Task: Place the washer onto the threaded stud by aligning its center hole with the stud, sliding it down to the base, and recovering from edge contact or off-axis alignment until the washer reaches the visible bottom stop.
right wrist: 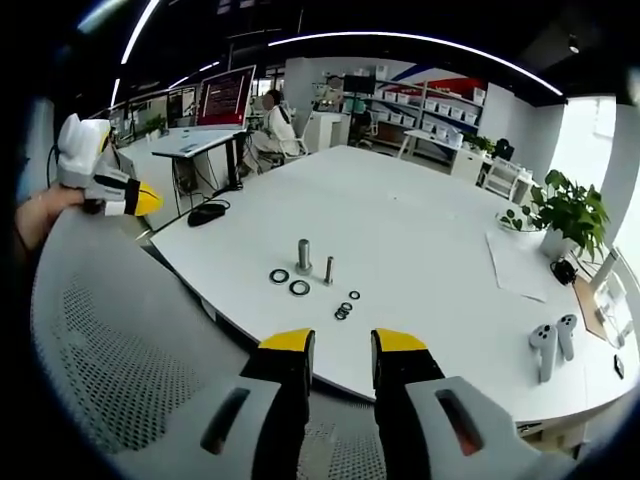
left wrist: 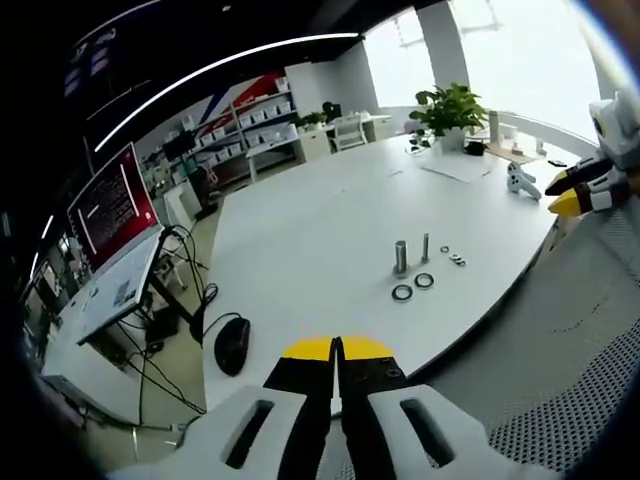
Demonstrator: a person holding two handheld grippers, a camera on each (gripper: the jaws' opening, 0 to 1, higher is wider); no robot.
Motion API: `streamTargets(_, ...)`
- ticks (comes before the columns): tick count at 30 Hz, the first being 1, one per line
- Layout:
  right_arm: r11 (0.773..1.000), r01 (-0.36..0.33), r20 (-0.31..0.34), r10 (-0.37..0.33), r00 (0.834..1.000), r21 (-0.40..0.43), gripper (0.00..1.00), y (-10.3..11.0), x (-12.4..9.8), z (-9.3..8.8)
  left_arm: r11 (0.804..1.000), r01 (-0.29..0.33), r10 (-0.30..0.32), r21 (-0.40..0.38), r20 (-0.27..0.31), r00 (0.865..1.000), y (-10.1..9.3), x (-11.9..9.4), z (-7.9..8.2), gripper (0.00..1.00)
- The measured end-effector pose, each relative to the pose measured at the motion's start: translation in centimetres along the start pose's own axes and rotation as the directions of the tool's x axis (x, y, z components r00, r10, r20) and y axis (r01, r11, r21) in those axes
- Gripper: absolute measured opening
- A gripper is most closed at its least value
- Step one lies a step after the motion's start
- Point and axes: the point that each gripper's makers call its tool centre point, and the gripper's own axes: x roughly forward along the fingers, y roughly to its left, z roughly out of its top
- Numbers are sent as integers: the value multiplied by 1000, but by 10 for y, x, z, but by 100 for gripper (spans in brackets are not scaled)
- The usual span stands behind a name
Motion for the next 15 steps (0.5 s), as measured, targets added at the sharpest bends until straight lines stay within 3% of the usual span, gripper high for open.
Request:
streamTargets(4, 1000, 9, -1, -9, 1000, -5, 28, -2, 0, 0, 1000, 4, -4, 7, -32, 999, -1, 1, -5, 0)
streamTargets(15, 998, -56, -60, 55, 997, -21, 26, 7, 3, -5, 1000, 2, -2, 0, -13, 1000, 1, 1, -2, 0)
